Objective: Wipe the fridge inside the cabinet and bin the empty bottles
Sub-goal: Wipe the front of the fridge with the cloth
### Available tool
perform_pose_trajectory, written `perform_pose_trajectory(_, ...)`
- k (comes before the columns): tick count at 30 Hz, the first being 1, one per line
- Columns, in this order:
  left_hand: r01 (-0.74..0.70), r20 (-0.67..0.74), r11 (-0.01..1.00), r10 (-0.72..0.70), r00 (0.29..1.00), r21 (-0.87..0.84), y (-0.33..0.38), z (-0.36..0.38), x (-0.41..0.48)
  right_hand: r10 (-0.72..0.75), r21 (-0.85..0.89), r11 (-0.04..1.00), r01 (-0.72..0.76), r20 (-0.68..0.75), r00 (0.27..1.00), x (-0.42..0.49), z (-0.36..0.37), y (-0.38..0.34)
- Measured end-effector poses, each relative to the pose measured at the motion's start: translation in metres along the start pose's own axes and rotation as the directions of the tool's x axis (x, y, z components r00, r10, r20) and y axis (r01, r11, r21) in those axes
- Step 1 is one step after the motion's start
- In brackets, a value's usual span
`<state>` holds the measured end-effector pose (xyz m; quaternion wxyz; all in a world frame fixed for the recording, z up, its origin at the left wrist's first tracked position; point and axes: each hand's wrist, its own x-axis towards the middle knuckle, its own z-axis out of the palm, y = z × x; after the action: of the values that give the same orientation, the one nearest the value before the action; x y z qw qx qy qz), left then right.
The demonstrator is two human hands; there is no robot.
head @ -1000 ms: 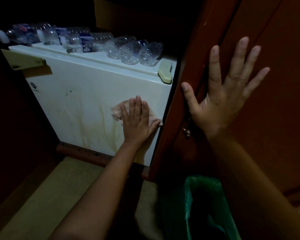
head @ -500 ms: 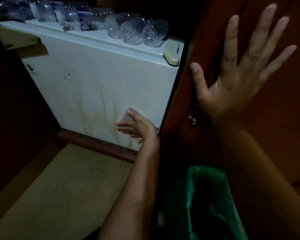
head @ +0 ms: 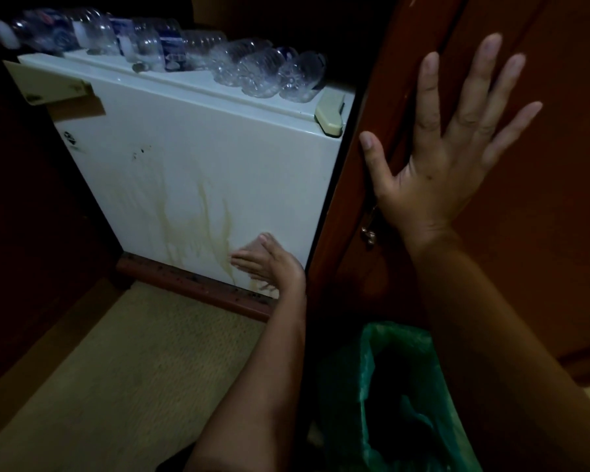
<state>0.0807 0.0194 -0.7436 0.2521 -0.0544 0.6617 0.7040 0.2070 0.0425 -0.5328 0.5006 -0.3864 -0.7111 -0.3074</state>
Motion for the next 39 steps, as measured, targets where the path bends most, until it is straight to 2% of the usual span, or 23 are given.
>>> perform_pose_trajectory(2,-0.099,0.056,0.993,0.096,0.994,0.060,-0.029,-0.006,0.004,0.001,0.002,1.000,-0.001,0.000,1.000,0.000,0.000,0.000)
perform_pose_trajectory(6,-0.141,0.108,0.987,0.133,0.985,0.077,-0.044,-0.006,0.013,-0.001,-0.004,1.000,0.001,-0.008,1.000,0.001,0.000,0.001)
perform_pose_trajectory(10,-0.362,0.153,0.917,0.338,0.929,0.168,-0.059,-0.011,0.031,-0.014,-0.016,1.000,0.014,-0.017,1.000,-0.001,0.002,0.001)
perform_pose_trajectory(11,-0.377,0.144,0.907,0.355,0.924,0.185,-0.068,-0.012,0.037,-0.014,-0.018,1.000,0.014,-0.012,1.000,-0.001,0.001,0.001)
perform_pose_trajectory(15,-0.170,0.134,0.977,0.152,0.979,0.131,-0.097,-0.020,0.040,-0.013,-0.022,1.000,0.013,-0.019,1.000,-0.001,0.000,0.001)
perform_pose_trajectory(17,-0.132,0.106,0.988,0.123,0.987,0.083,-0.086,-0.017,0.039,-0.012,-0.027,1.000,0.012,-0.027,1.000,0.000,0.003,0.003)
perform_pose_trajectory(18,-0.168,0.090,0.983,0.161,0.983,0.070,-0.074,-0.016,0.040,-0.012,-0.025,1.000,0.012,-0.030,0.999,0.000,0.004,0.003)
perform_pose_trajectory(20,-0.338,0.062,0.935,0.333,0.941,0.108,-0.045,-0.014,0.043,-0.010,-0.026,1.000,0.009,-0.040,0.999,0.000,0.004,0.002)
perform_pose_trajectory(22,-0.549,0.064,0.819,0.546,0.835,0.166,-0.028,-0.013,0.049,-0.014,-0.027,1.000,0.013,-0.036,0.999,-0.001,0.003,0.002)
perform_pose_trajectory(23,-0.592,0.064,0.783,0.592,0.803,0.191,-0.030,-0.014,0.051,-0.013,-0.022,1.000,0.013,-0.027,1.000,-0.001,0.002,0.002)
perform_pose_trajectory(24,-0.577,0.061,0.790,0.578,0.814,0.207,-0.036,-0.017,0.052,-0.009,-0.018,1.000,0.009,-0.020,1.000,0.000,0.001,0.001)
perform_pose_trajectory(25,-0.514,0.045,0.835,0.516,0.855,0.194,-0.045,-0.020,0.053,-0.006,-0.018,1.000,0.005,-0.015,1.000,0.000,0.000,0.001)
perform_pose_trajectory(27,-0.327,-0.010,0.940,0.329,0.944,0.096,-0.059,-0.023,0.057,-0.007,-0.018,1.000,0.007,-0.011,1.000,-0.001,0.000,0.001)
perform_pose_trajectory(28,-0.250,-0.036,0.967,0.252,0.967,0.045,-0.058,-0.021,0.059,-0.008,-0.021,1.000,0.007,-0.007,1.000,0.000,0.000,0.001)
perform_pose_trajectory(30,-0.172,-0.080,0.985,0.171,0.982,-0.004,-0.034,-0.021,0.063,-0.008,-0.019,1.000,0.008,0.000,1.000,0.000,0.000,0.001)
perform_pose_trajectory(31,-0.191,-0.102,0.982,0.190,0.977,-0.001,-0.015,-0.021,0.066,-0.008,-0.018,1.000,0.008,-0.003,1.000,0.000,0.000,0.001)
perform_pose_trajectory(33,-0.390,-0.098,0.918,0.396,0.913,0.077,0.021,-0.023,0.076,-0.008,-0.015,1.000,0.008,-0.014,1.000,-0.001,0.001,0.001)
perform_pose_trajectory(35,-0.631,-0.045,0.757,0.646,0.762,0.173,0.042,-0.026,0.078,-0.014,-0.012,1.000,0.014,-0.019,1.000,-0.001,0.002,0.001)
perform_pose_trajectory(36,-0.686,-0.026,0.695,0.706,0.707,0.218,0.040,-0.028,0.079,-0.014,-0.010,1.000,0.013,-0.013,1.000,-0.001,0.002,0.001)
perform_pose_trajectory(37,-0.682,-0.017,0.690,0.706,0.708,0.241,0.032,-0.031,0.079,-0.010,-0.005,1.000,0.010,-0.010,1.000,0.000,0.002,0.001)
perform_pose_trajectory(39,-0.531,-0.022,0.824,0.545,0.838,0.200,0.005,-0.038,0.083,-0.001,0.010,1.000,0.001,-0.008,1.000,0.000,0.001,0.002)
